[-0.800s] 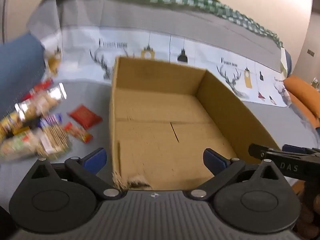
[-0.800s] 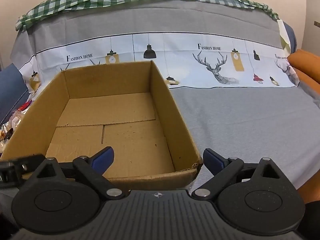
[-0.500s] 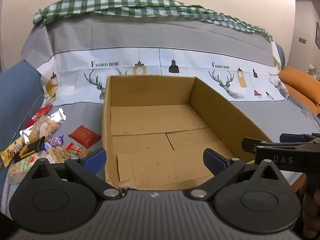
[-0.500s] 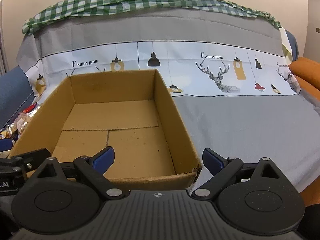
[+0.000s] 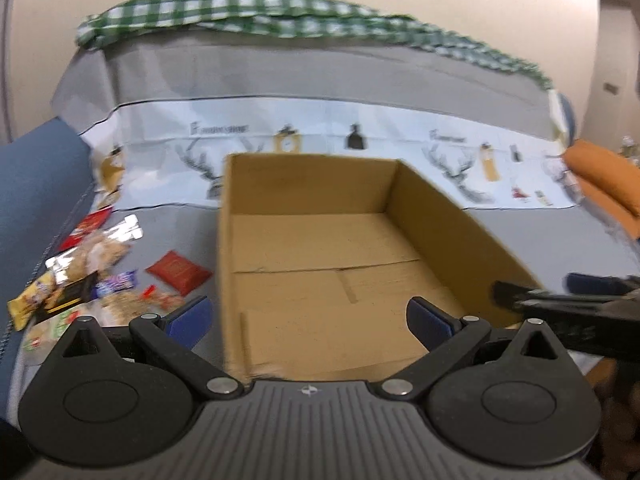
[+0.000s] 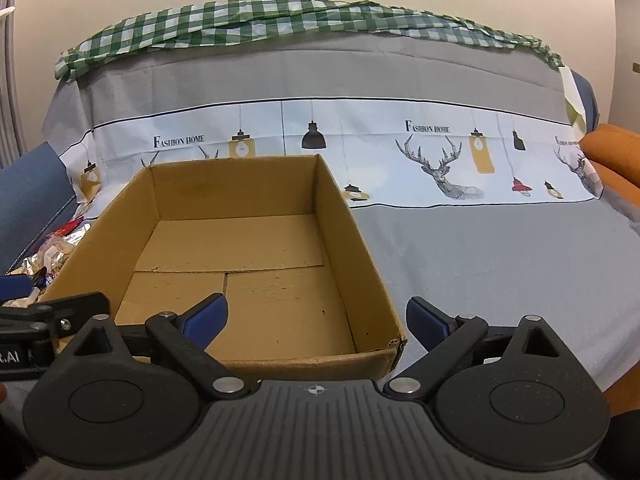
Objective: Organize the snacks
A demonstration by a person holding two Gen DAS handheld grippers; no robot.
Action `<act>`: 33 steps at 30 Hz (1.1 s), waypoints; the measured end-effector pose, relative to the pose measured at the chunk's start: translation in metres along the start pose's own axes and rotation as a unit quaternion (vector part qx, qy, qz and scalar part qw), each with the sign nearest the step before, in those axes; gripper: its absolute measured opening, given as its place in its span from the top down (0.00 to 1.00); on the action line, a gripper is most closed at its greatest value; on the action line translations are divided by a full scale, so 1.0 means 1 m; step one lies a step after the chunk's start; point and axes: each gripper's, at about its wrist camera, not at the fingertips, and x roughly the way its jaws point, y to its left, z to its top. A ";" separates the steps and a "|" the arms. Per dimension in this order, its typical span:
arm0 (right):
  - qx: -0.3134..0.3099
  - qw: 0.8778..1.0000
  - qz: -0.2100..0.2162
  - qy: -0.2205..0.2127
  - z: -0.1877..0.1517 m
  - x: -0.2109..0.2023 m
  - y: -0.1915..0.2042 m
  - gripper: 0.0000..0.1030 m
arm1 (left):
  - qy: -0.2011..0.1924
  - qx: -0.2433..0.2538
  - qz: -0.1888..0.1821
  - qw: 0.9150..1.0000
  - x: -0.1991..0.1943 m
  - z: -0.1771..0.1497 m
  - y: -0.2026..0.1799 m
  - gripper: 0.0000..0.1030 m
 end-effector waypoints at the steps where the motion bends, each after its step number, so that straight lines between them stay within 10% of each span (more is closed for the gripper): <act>1: 0.002 1.000 -0.001 0.000 0.000 0.000 0.000 0.08 | 0.010 -0.005 0.010 1.000 0.004 0.000 0.003 0.00; 9: 0.007 1.000 0.008 0.007 -0.002 0.006 -0.002 0.27 | 0.050 -0.046 -0.040 0.997 0.020 -0.004 0.017 0.04; 33: -0.005 0.999 0.029 0.018 0.001 0.002 0.008 0.23 | -0.006 -0.008 -0.065 0.998 -0.002 -0.003 0.007 0.03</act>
